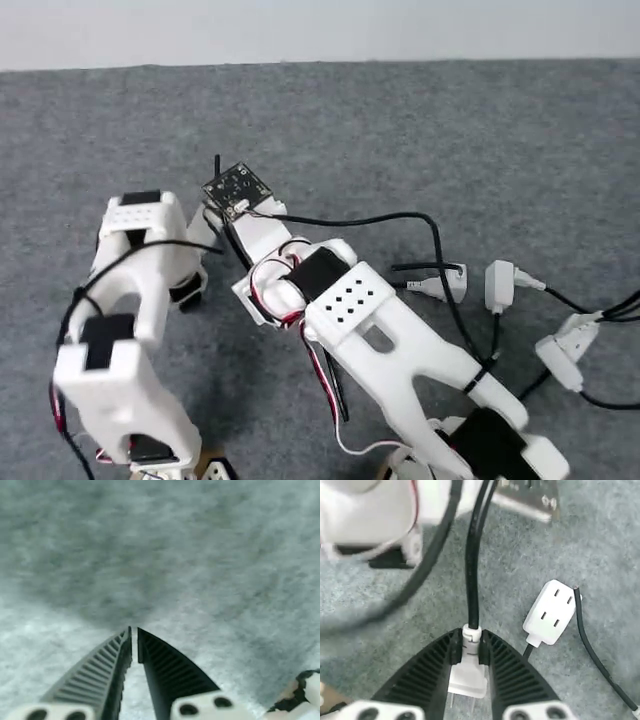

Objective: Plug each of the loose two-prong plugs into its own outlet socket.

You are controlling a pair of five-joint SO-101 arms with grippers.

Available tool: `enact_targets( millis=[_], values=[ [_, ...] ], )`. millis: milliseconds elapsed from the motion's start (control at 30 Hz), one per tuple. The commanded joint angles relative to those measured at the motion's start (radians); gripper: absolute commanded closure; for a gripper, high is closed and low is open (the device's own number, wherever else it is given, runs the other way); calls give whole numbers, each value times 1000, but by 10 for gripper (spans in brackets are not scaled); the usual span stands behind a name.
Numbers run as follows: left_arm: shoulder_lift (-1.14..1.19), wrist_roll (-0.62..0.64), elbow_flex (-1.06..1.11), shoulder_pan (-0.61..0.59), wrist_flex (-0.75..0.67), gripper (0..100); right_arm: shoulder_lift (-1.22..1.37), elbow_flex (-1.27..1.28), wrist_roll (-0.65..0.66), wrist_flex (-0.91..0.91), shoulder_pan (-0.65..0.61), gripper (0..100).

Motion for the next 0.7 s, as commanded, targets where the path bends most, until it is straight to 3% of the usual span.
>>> enact_targets(
  millis=[0,300,667],
  values=[
    [-212,-17,191,63,-115,991,-7,-12,-12,-18,12,991],
    [-442,-157,426,66,-189,991,-101,-5,-11,36,-4,991],
    [-741,-166,622,135,-210,990,-77,-11,-5,30,31,991]
  ],
)
